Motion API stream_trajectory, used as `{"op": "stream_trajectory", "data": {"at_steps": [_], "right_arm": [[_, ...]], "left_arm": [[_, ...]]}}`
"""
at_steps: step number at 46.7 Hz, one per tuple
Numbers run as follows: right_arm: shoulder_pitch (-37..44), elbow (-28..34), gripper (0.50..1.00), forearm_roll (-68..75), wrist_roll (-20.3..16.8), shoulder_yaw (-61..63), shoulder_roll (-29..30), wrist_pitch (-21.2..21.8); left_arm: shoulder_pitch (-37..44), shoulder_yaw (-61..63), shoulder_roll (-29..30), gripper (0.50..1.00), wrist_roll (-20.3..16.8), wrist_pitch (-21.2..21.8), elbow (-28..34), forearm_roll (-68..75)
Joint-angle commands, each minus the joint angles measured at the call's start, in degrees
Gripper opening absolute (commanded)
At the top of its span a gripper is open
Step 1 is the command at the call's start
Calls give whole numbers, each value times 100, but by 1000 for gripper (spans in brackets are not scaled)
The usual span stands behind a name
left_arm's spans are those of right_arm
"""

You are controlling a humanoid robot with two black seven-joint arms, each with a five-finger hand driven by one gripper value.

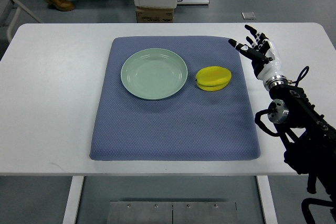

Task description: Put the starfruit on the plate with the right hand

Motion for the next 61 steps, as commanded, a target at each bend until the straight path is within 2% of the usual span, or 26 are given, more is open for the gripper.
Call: {"op": "stream_trajectory", "data": {"at_steps": [1,61], "right_arm": [[2,0,998,0,-2,0,0,0],[82,0,998,9,-2,18,0,0]], "left_arm": [[2,0,0,1000,0,2,0,-7],[90,9,0,1000,0,2,9,-7]]}}
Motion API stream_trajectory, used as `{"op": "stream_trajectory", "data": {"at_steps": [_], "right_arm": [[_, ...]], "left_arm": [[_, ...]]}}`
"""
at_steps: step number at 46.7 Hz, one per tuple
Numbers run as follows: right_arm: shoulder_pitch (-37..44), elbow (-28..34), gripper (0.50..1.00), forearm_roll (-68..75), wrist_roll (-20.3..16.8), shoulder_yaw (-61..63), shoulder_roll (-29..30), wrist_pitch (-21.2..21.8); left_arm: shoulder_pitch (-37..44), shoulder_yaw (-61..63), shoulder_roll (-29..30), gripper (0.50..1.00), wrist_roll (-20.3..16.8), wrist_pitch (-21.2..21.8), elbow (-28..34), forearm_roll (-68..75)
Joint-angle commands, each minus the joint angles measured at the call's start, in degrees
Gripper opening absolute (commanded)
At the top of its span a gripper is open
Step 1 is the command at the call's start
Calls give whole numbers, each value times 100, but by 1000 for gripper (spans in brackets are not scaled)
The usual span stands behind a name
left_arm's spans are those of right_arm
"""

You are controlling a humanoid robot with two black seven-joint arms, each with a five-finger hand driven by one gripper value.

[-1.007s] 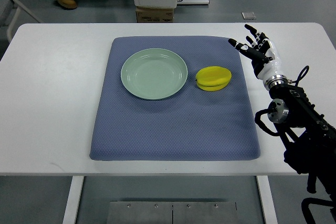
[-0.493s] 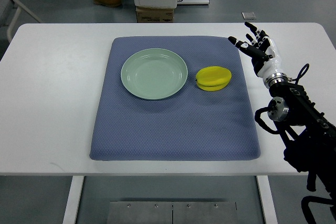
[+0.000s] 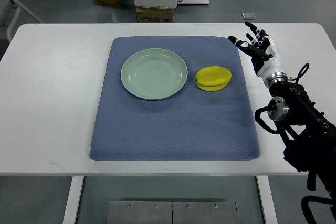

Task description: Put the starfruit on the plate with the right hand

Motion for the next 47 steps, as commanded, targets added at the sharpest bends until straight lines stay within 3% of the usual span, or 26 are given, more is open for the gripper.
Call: {"op": "stream_trajectory", "data": {"at_steps": [1,47], "right_arm": [[0,0,998,4,0,4,0,0],[290,-26,996,-5,-79,-418,-193,0]], "left_arm": [[0,-2,0,1000,0,0,-1,-1],[0,7,0,1000,0,0,-1,-1]]}}
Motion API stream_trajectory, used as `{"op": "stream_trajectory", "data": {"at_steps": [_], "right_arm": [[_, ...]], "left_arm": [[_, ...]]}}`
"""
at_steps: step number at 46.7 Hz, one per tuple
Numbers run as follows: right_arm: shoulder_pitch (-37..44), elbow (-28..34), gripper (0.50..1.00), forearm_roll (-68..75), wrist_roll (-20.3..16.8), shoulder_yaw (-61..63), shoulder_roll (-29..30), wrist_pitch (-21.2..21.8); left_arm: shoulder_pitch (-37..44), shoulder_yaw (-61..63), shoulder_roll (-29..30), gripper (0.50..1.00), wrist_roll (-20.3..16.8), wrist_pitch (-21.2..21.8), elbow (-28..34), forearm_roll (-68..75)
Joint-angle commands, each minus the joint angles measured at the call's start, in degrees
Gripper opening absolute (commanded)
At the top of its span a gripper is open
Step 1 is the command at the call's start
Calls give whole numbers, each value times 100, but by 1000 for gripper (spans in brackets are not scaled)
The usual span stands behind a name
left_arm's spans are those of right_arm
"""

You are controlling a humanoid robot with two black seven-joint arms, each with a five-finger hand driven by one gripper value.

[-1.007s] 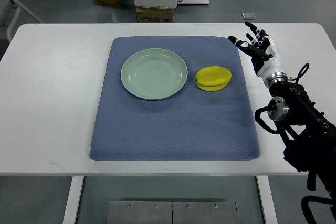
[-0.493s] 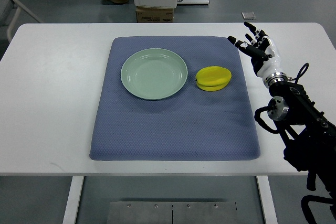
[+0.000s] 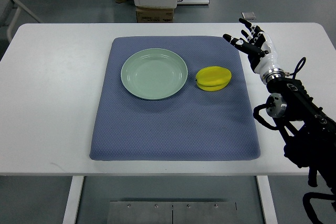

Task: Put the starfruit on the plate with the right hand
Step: 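Reach the right hand over the yellow starfruit, fingers open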

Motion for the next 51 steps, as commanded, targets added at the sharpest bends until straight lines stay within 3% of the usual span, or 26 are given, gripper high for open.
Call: {"op": "stream_trajectory", "data": {"at_steps": [1,18,35,51], "right_arm": [[68,-2,998,0,-5,-68,-50,-1],[77,25,998,-44,22,-542,-129,-1],[543,42,998,-96,75,-1658,-709,70],[868,121,998,-720,400,-2836,-1061,192]], "left_arm": [[0,-3,0,1000,0,0,1,4],[0,-3,0,1000,0,0,1,-5],[0,-3,0,1000,0,0,1,4],[0,6,0,1000,0,0,1,4]]}}
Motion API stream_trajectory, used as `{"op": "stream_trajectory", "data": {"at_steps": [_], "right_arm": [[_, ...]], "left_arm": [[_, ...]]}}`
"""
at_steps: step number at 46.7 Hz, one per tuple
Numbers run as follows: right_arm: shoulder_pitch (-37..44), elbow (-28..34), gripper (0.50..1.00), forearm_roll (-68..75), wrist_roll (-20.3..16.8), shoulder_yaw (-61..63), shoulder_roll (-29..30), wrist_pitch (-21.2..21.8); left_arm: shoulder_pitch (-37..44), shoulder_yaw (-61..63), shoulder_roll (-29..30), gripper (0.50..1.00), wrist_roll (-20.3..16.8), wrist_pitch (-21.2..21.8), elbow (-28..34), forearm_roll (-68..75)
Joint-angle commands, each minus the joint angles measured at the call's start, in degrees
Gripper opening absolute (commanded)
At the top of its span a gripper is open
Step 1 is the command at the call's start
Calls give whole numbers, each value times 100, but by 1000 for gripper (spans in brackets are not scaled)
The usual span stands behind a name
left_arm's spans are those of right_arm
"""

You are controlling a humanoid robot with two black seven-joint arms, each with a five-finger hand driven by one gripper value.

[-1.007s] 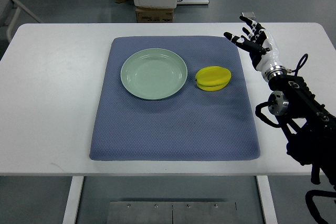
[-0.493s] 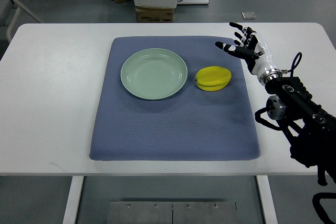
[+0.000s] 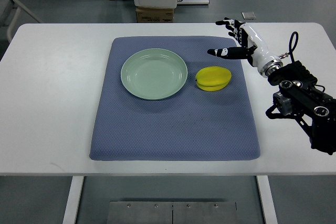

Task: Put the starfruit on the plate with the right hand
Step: 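Reach the right hand over the yellow starfruit, fingers open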

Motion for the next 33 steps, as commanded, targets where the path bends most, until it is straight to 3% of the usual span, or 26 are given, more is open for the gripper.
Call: {"op": "stream_trajectory", "data": {"at_steps": [1,33], "right_arm": [[26,24,998,-110,26,-181,-12,60],[369,-3,998,-944,114,-1351,-99,96]], "left_arm": [[0,-3,0,1000,0,0,-1,1],[0,-3,0,1000,0,0,-1,1]]}}
